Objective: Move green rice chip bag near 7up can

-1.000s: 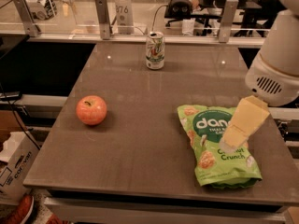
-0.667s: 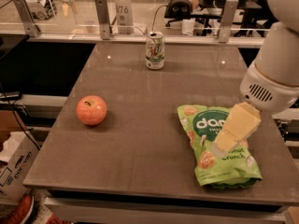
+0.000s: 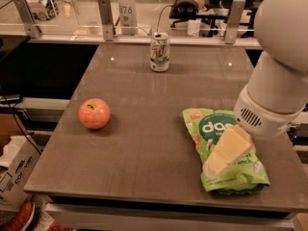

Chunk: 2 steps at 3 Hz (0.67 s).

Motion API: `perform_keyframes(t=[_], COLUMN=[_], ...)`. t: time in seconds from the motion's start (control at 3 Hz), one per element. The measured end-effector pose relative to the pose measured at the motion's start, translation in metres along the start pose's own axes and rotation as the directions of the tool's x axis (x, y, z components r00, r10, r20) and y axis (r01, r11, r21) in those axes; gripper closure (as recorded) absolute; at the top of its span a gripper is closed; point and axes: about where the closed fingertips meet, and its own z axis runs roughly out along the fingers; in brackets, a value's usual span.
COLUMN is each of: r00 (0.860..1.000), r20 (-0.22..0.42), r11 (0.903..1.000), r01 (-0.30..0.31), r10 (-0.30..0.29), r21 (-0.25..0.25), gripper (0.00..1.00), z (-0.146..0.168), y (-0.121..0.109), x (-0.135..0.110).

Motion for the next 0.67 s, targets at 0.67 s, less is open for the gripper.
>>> perform_keyframes(t=[0.67], r00=[1.0], r20=[-0.015], r11=[0.9996], r01=[0.002], r10=[-0.002], r21=[-0.029], gripper=[0.0], z=[0.027], y=[0.023], x=[-0.001])
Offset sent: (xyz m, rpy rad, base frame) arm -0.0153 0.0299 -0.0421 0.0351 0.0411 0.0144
